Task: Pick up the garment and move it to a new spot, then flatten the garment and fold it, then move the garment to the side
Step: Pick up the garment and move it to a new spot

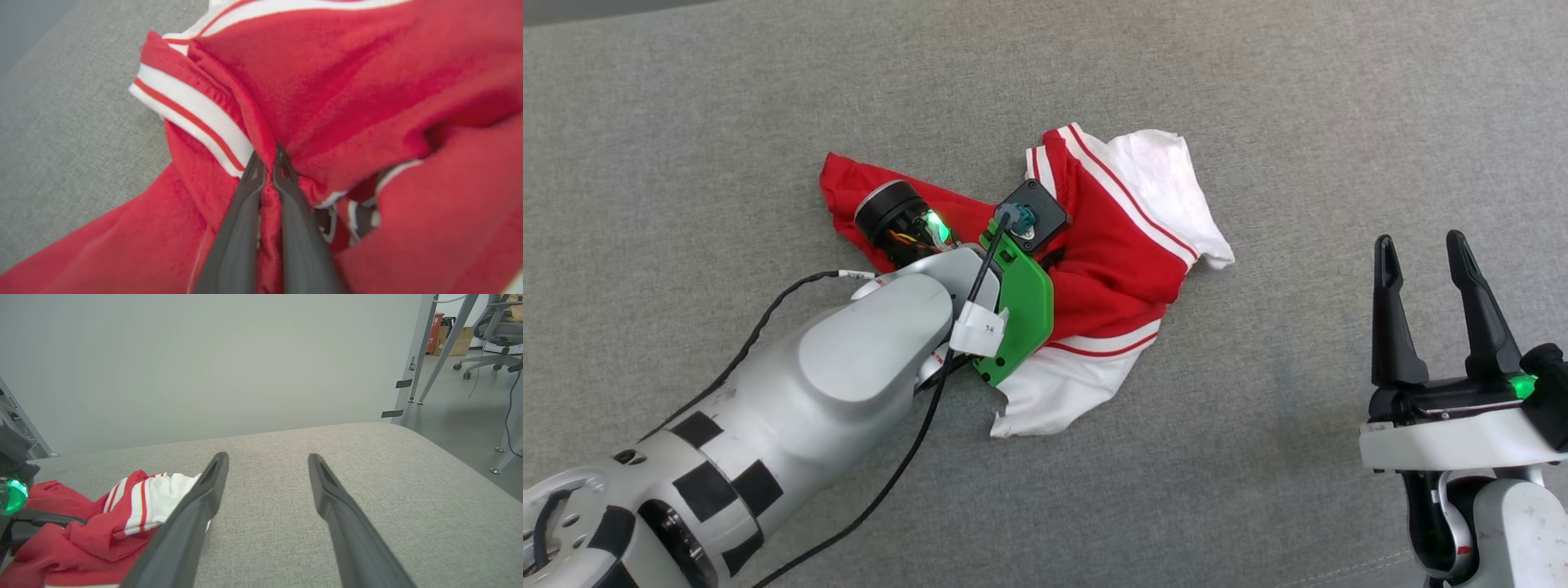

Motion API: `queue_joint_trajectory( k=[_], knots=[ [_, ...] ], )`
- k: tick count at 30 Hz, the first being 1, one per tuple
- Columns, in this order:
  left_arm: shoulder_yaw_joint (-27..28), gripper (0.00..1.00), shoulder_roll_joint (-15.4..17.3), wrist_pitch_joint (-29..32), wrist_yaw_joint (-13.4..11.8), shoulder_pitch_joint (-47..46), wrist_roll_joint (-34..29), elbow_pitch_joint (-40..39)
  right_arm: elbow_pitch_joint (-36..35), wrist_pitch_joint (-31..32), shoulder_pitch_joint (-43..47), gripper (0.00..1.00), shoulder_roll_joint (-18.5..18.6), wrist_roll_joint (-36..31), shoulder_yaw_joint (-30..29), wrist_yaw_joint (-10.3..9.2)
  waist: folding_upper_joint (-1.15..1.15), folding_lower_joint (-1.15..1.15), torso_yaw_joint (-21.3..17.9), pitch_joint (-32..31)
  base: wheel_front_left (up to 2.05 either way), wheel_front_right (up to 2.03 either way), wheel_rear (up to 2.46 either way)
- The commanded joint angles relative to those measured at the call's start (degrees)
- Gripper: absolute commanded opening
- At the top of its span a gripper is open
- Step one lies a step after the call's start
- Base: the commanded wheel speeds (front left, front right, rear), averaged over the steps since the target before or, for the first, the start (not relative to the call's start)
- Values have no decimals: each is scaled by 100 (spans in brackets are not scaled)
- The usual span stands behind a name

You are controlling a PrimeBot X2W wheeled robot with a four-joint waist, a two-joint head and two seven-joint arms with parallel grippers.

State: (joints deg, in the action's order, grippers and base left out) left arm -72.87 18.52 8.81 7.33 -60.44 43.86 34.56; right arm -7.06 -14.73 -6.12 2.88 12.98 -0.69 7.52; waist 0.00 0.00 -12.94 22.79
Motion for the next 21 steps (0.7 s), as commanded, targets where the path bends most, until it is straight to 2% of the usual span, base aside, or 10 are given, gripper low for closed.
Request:
queue_joint_trajectory(
  k=[1, 2, 6, 10, 16, 21],
  knots=[
    [-48, 35, -65, -152, 15, 134, -79, 120, 37, -27, -15, 100, 0, 13, 0, -3, 0, 0, 87, -120, 0, 0, 0],
    [-28, 100, -107, -398, 15, 66, -104, 185, 47, -27, 6, 100, 0, -8, -3, -3, 0, 0, 134, -182, 0, 0, 0],
    [182, 100, -291, -1236, -58, -42, -176, 376, 66, -27, 88, 100, 0, -74, -22, -3, 0, 0, 309, -438, 0, 0, 0],
    [442, 100, -365, -1958, -362, -27, -212, 341, 80, -27, 192, 100, 0, -159, -61, -3, 0, 0, 524, -684, 0, 0, 0],
    [1073, 100, -62, -2355, -1042, 284, -231, -96, 93, -27, 346, 100, 0, -246, -113, -3, 0, 0, 809, -983, 0, 0, 0],
    [1928, 100, 327, -2377, -1712, 913, -613, -1052, 114, -27, 496, 100, -1, -306, -172, -3, 0, 0, 1070, -1154, 0, 0, 0]
  ],
)
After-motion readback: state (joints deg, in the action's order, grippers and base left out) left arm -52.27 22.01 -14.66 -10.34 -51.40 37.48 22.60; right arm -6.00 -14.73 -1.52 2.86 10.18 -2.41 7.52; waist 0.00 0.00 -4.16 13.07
